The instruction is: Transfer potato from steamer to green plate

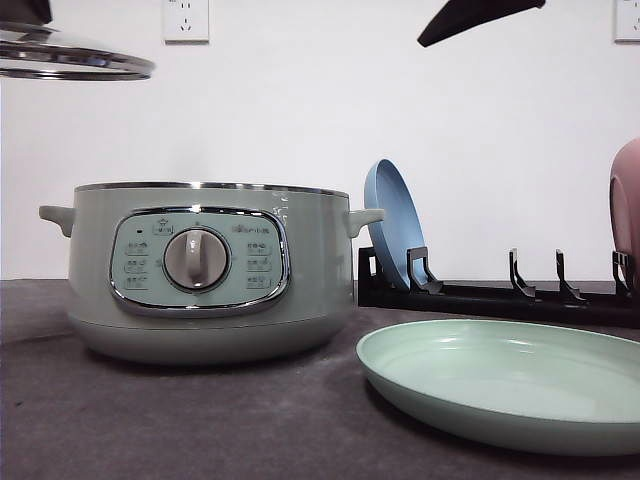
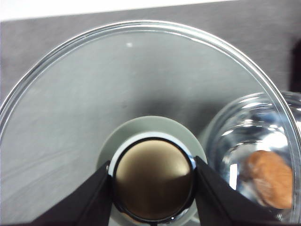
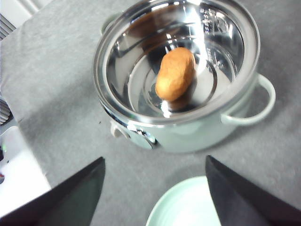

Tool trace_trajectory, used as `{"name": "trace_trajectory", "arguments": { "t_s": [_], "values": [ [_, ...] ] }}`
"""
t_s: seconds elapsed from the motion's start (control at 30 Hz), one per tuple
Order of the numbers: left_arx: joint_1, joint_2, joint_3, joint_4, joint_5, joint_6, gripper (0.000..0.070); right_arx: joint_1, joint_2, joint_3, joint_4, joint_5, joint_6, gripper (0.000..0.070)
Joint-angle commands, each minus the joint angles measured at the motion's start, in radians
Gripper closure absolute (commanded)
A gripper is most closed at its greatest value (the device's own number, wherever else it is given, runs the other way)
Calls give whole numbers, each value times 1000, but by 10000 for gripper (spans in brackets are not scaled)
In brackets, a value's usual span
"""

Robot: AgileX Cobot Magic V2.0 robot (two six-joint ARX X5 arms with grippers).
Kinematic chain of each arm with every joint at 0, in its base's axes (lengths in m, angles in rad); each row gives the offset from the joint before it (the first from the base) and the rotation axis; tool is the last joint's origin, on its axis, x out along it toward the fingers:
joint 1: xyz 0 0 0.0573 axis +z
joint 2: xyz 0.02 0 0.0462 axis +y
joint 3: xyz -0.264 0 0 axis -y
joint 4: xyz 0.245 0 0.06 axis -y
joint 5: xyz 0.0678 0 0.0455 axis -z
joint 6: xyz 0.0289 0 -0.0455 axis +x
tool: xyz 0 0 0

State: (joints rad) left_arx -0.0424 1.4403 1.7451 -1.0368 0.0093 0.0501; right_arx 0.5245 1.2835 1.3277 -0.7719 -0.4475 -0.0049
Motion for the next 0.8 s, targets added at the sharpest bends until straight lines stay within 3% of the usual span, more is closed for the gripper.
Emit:
{"name": "trace_trajectory", "arguments": {
  "t_s": [0.0, 0.23, 0.53, 0.77],
  "values": [
    [8, -8, 32, 38, 5, -6, 697, 21, 21, 15, 23, 4, 29, 261],
    [30, -8, 32, 38, 5, -6, 697, 76, 114, 56, 90, 38, 54, 260],
    [30, -8, 32, 38, 5, -6, 697, 132, 412, 354, 53, 78, 50, 248],
    [30, -8, 32, 38, 5, -6, 697, 171, 633, 534, 74, 191, 45, 209]
  ]
}}
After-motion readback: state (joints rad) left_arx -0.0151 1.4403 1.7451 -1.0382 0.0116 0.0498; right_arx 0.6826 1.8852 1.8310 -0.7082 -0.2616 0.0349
